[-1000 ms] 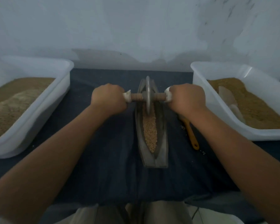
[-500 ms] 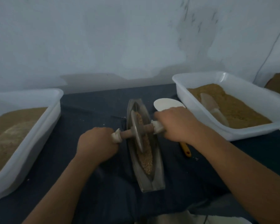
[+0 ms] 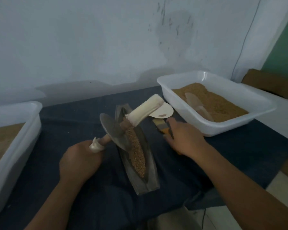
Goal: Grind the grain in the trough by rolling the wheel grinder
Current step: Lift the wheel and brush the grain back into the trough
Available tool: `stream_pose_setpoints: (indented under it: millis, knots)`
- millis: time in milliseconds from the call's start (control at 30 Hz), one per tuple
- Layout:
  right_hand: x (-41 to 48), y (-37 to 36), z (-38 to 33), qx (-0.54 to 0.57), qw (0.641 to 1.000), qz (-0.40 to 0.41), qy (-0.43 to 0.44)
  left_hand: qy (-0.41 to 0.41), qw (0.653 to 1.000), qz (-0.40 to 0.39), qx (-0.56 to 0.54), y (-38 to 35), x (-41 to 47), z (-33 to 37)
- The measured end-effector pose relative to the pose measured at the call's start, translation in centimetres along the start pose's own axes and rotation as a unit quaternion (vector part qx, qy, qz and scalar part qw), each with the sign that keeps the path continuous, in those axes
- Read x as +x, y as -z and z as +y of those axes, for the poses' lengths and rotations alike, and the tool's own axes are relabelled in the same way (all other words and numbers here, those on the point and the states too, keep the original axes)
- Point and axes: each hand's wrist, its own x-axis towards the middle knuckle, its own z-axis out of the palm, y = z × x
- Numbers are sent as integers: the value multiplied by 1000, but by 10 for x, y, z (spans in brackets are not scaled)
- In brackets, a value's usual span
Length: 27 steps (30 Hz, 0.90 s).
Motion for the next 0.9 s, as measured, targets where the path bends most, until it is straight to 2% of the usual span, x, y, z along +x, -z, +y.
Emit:
stream_pose_setpoints:
  millis: [67,167,233,333,433,500,567,633,700,800,900]
  knots:
    - [6,-5,-3,-20,998,-59,2,5,1000,7,-16,2,-1,-3]
    - [10,-3,1,-29,996,-84,32,7,1000,14,-22,3,-2,-7]
    - [8,5,11,7,994,-103,28,10,1000,6,-27,4,-2,-5]
    - [2,18,24,170,980,-102,-2,25,998,-3,-54,3,0,-6]
    - [-7,29,26,357,929,-94,-14,33,996,-16,-80,3,1,-7]
    - [-11,29,23,422,902,-92,13,43,994,-28,-100,3,1,-6]
    - [-11,25,18,386,921,-32,46,53,991,-35,-120,4,0,-3]
    - [-8,24,10,317,941,92,76,61,986,-37,-150,5,-2,-1]
    - [-1,26,-5,314,928,184,76,64,982,-39,-174,7,-3,0]
    - [23,28,-33,375,901,203,78,72,976,-38,-200,8,-2,1]
    - [51,21,-61,362,907,190,97,83,971,-33,-222,10,-2,1]
